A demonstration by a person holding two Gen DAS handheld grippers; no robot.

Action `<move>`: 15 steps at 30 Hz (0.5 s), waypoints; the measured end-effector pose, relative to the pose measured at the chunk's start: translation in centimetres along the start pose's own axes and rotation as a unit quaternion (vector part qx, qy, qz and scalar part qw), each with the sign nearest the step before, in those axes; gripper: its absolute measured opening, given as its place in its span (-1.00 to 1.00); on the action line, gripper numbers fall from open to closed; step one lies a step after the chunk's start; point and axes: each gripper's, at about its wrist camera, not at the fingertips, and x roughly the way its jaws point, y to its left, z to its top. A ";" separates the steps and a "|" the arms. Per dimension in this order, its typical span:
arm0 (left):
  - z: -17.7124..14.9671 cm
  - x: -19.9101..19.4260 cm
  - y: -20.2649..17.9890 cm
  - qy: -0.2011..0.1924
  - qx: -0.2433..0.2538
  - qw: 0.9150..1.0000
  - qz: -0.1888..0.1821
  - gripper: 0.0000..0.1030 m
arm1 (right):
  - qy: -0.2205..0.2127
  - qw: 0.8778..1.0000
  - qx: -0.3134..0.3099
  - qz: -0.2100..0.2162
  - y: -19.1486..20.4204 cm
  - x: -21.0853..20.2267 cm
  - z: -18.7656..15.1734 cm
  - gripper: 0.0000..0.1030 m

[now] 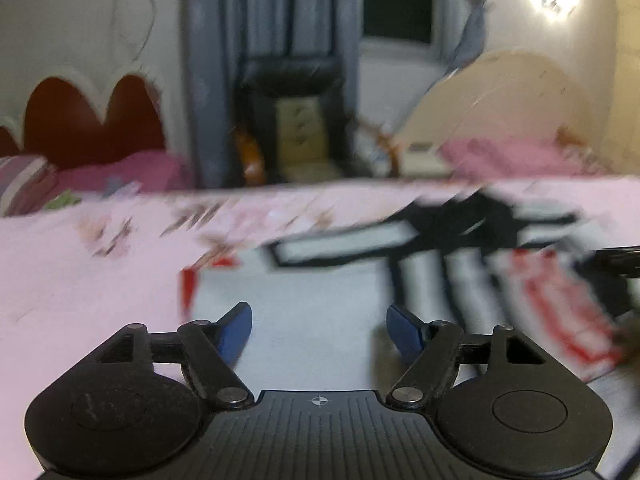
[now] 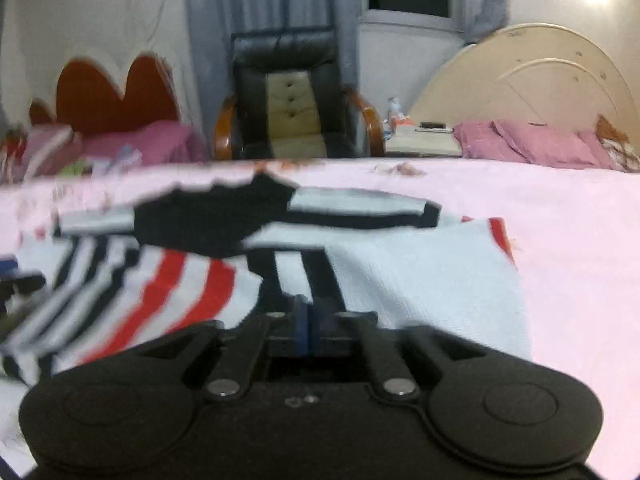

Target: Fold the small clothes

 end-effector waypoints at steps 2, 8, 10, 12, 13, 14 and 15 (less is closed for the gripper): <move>0.1 -1.1 -1.9 -0.009 0.012 1.000 -0.015 0.43 | -0.034 0.999 -0.004 0.016 0.9 -1.7 -0.1 -0.15; -2.9 -0.2 -4.9 0.028 0.034 0.999 -0.028 0.45 | 0.023 0.996 -0.063 0.051 4.2 -0.9 -2.5 -0.26; -3.4 -0.6 -4.0 0.022 0.020 0.999 -0.033 0.49 | 0.012 0.996 -0.077 0.042 3.9 -1.1 -3.3 -0.26; -3.5 -1.1 -3.4 0.024 0.018 0.999 -0.029 0.50 | 0.011 0.997 -0.066 0.031 3.2 -1.5 -3.3 -0.26; -3.6 -1.2 -3.1 0.024 0.021 0.999 -0.027 0.50 | 0.012 0.998 -0.062 0.026 2.7 -1.7 -3.3 -0.26; -3.7 -1.5 -2.9 0.023 0.021 0.999 -0.026 0.50 | 0.012 0.998 -0.058 0.021 2.5 -1.8 -3.5 -0.26; -3.6 -1.5 -2.5 0.026 0.017 0.999 -0.027 0.50 | 0.013 0.998 -0.055 0.020 2.0 -1.9 -3.5 -0.26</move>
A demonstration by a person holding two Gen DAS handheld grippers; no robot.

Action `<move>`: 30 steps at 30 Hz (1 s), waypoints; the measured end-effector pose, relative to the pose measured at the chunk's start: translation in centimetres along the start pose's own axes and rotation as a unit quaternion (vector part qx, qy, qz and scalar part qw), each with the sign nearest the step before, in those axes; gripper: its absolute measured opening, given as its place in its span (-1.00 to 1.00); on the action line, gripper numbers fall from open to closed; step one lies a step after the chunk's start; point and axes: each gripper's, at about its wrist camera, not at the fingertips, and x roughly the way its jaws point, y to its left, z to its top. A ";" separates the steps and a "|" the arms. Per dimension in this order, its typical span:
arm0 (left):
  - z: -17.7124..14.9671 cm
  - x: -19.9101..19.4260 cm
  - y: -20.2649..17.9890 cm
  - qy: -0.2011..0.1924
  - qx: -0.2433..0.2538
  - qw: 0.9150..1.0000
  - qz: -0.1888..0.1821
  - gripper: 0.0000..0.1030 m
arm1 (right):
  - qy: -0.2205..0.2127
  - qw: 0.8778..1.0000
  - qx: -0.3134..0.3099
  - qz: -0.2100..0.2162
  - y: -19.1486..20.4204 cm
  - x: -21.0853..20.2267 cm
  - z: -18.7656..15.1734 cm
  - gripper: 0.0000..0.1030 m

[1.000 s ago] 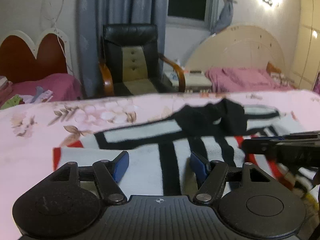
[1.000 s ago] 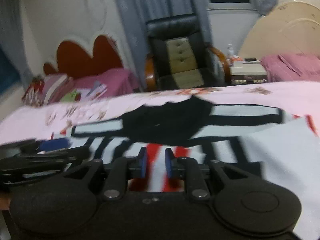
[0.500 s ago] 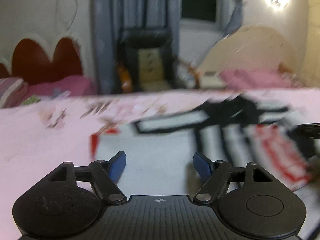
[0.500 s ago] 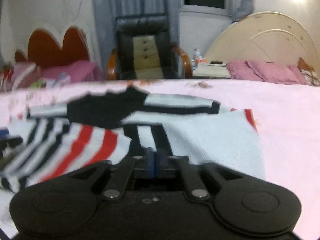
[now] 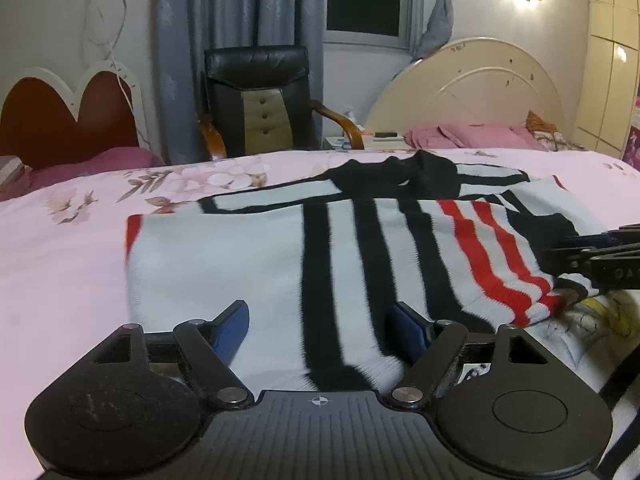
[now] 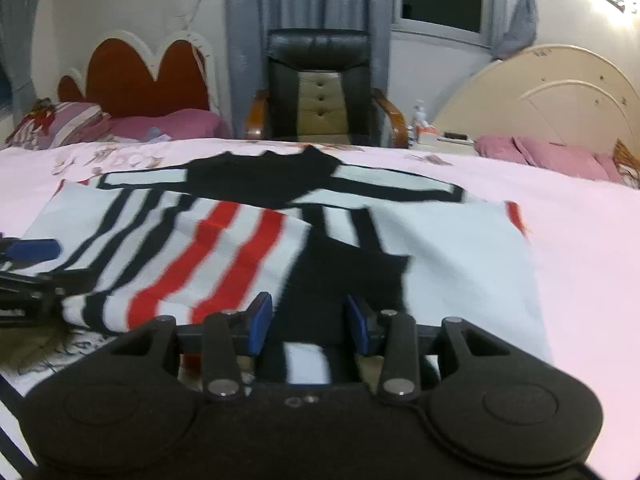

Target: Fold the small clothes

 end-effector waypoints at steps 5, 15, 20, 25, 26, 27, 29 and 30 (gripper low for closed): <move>4.7 1.7 0.7 -0.017 -0.022 0.999 0.036 0.50 | -0.019 0.999 0.027 0.016 0.4 0.1 2.9 -0.27; 5.5 6.6 5.0 0.037 -0.045 0.997 0.056 0.57 | 0.017 0.998 -0.050 0.043 5.8 7.2 5.7 -0.24; 3.7 1.3 3.2 -0.008 -0.059 0.998 0.015 0.57 | -0.033 0.999 -0.006 0.029 2.5 2.5 5.5 -0.28; -0.3 0.7 0.2 -0.011 -0.004 1.000 0.016 0.57 | -0.007 1.000 -0.029 0.006 0.2 0.6 2.6 -0.26; -0.9 0.6 0.1 -0.024 0.007 1.000 0.019 0.57 | 0.004 0.999 -0.046 -0.005 0.4 0.7 1.8 -0.25; -0.7 0.5 0.2 -0.021 0.004 1.000 0.018 0.57 | 0.011 0.998 -0.062 -0.015 0.5 0.9 0.9 -0.25; -0.3 0.5 0.6 -0.012 0.009 1.000 0.015 0.57 | -0.005 0.997 -0.064 -0.032 0.2 0.7 0.2 -0.18; -0.1 0.3 0.8 -0.008 0.010 1.000 0.015 0.57 | -0.003 0.999 -0.039 -0.038 -0.4 0.6 0.2 -0.15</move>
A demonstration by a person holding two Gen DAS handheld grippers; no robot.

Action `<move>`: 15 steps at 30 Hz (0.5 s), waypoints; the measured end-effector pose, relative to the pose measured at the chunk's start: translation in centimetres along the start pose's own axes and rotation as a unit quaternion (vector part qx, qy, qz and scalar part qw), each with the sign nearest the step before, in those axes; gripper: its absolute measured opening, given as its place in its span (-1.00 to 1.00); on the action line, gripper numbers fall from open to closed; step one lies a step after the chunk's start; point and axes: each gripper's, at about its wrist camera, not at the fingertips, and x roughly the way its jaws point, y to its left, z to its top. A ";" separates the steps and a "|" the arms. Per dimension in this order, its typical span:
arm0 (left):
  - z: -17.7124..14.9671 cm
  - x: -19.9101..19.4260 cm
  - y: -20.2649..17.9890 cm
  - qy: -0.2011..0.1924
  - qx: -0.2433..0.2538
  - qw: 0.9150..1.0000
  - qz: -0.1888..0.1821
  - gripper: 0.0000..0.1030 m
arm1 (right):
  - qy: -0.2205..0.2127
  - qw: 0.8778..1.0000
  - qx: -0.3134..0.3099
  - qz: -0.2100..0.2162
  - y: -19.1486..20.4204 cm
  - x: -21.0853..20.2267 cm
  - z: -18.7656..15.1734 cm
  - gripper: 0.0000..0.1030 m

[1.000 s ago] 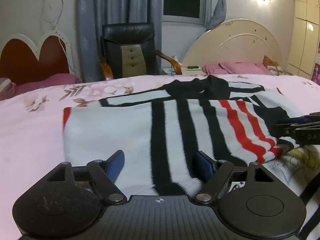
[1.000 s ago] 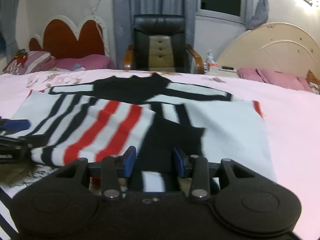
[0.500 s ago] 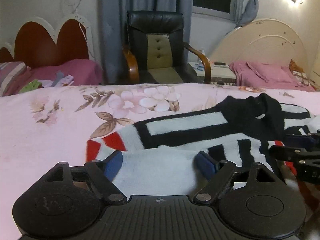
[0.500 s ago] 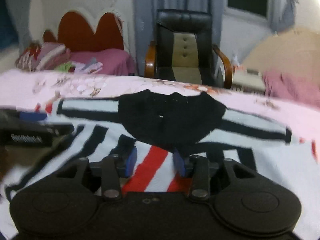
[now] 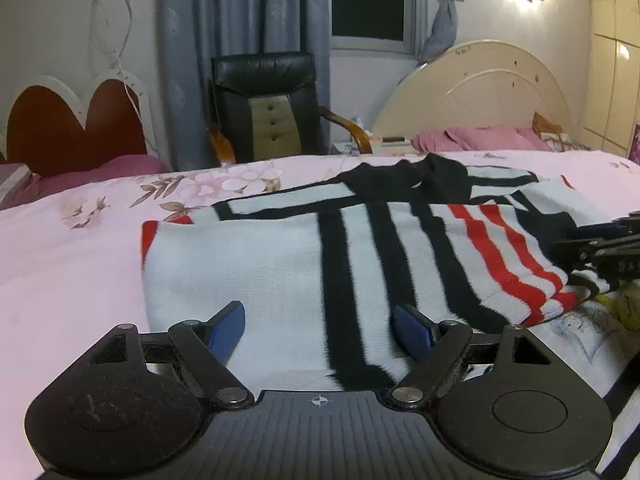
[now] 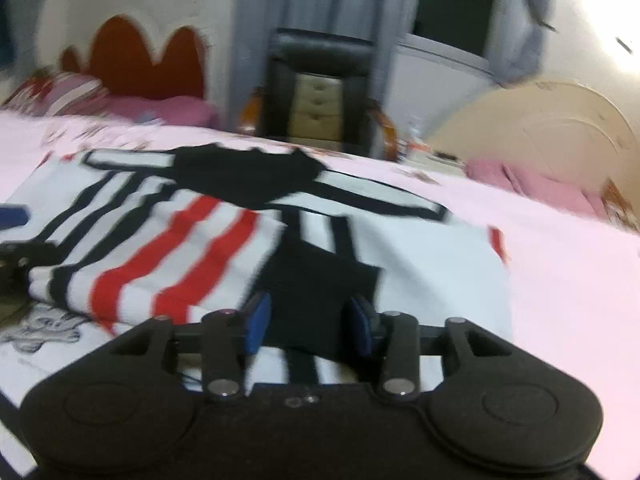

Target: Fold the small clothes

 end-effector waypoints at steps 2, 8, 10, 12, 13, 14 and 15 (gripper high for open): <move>0.0 -0.7 0.5 0.009 0.009 1.000 0.009 0.57 | 0.015 1.000 0.025 -0.005 -0.5 -0.3 0.3 -0.16; 0.3 -1.9 1.1 0.017 -0.006 1.000 0.007 0.58 | 0.045 0.998 0.050 -0.018 -1.5 -1.4 -0.2 -0.24; 0.1 -3.7 1.4 -0.004 -0.015 1.000 -0.002 0.58 | 0.015 0.996 0.093 -0.004 -2.9 -3.8 0.1 -0.20; -0.7 -5.1 1.4 0.007 -0.010 1.000 0.005 0.59 | 0.001 0.993 0.115 0.006 -3.8 -5.5 -0.1 -0.20; -1.2 -5.6 1.3 0.015 -0.008 1.000 0.007 0.59 | 0.001 0.993 0.120 0.007 -4.0 -6.0 -0.3 -0.20; -1.8 -6.3 1.2 0.021 -0.009 1.000 0.011 0.59 | 0.000 0.992 0.125 0.012 -4.1 -6.6 -0.6 -0.19; -2.2 -6.9 1.0 0.024 -0.009 1.000 0.013 0.59 | -0.002 0.992 0.128 0.017 -4.2 -7.1 -0.7 -0.19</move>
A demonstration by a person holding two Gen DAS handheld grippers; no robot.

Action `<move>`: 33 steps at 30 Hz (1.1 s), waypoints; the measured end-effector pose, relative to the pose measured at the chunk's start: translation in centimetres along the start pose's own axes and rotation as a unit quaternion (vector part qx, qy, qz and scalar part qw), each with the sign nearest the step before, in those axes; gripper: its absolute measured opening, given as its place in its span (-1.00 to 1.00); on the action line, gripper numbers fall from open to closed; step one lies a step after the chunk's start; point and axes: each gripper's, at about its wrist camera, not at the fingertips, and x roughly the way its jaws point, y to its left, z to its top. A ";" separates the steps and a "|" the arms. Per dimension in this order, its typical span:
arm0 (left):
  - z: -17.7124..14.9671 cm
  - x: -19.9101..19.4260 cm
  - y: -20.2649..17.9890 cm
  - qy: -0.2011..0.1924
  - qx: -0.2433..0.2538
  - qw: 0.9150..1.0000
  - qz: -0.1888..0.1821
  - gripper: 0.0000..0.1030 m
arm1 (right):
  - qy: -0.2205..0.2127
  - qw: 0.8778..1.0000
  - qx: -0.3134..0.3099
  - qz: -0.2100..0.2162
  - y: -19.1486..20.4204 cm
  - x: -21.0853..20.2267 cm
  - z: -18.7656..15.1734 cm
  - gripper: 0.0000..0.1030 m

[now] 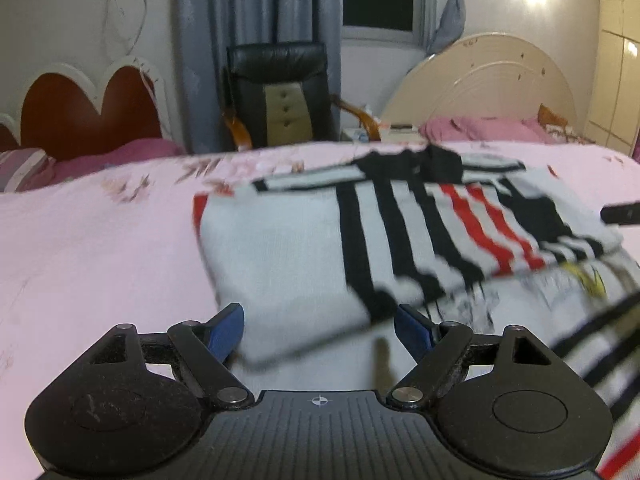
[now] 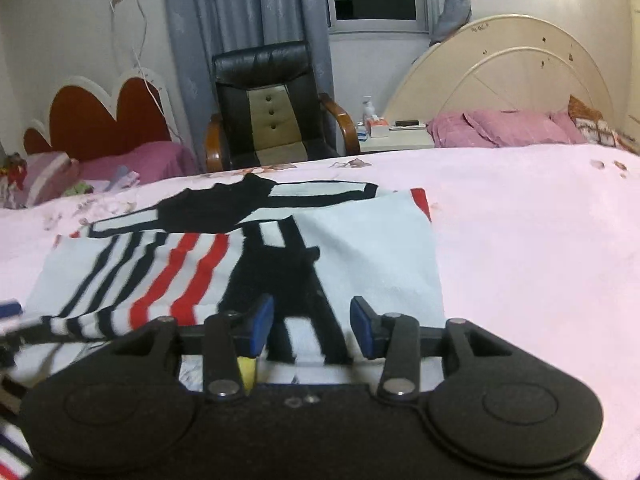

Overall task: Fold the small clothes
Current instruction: 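Move both grippers toward the black hem of the sweater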

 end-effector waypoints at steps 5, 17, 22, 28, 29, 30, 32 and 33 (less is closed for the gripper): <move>-2.3 -3.4 -1.2 0.010 0.002 1.000 0.011 0.64 | -0.009 0.999 0.009 0.034 0.4 -3.4 -2.0 -0.13; -6.2 -10.7 -4.6 0.007 0.015 0.999 0.030 0.80 | 0.005 0.998 0.034 0.056 -2.2 -11.3 -7.7 -0.03; -9.6 -13.6 -3.8 0.018 -0.001 0.999 0.046 0.79 | 0.008 0.997 0.054 0.046 -4.9 -14.1 -9.4 0.00; -14.8 -17.8 -1.9 0.048 -0.050 0.997 0.041 0.79 | 0.020 0.996 0.077 0.038 -8.1 -18.0 -13.1 0.01; -15.6 -18.5 -1.6 0.056 -0.065 0.996 0.033 0.77 | 0.027 0.995 0.082 0.041 -8.5 -18.5 -13.9 0.01; -16.4 -19.0 -1.2 0.061 -0.081 0.995 0.022 0.63 | 0.037 0.995 0.086 0.047 -8.9 -19.1 -15.0 0.01; -17.8 -20.0 -0.5 0.062 -0.124 0.990 -0.003 0.48 | 0.052 0.993 0.093 0.054 -9.3 -19.8 -16.6 0.01; -18.1 -20.5 -0.2 0.057 -0.145 0.988 -0.016 0.48 | 0.061 0.991 0.100 0.061 -9.5 -20.0 -17.4 0.01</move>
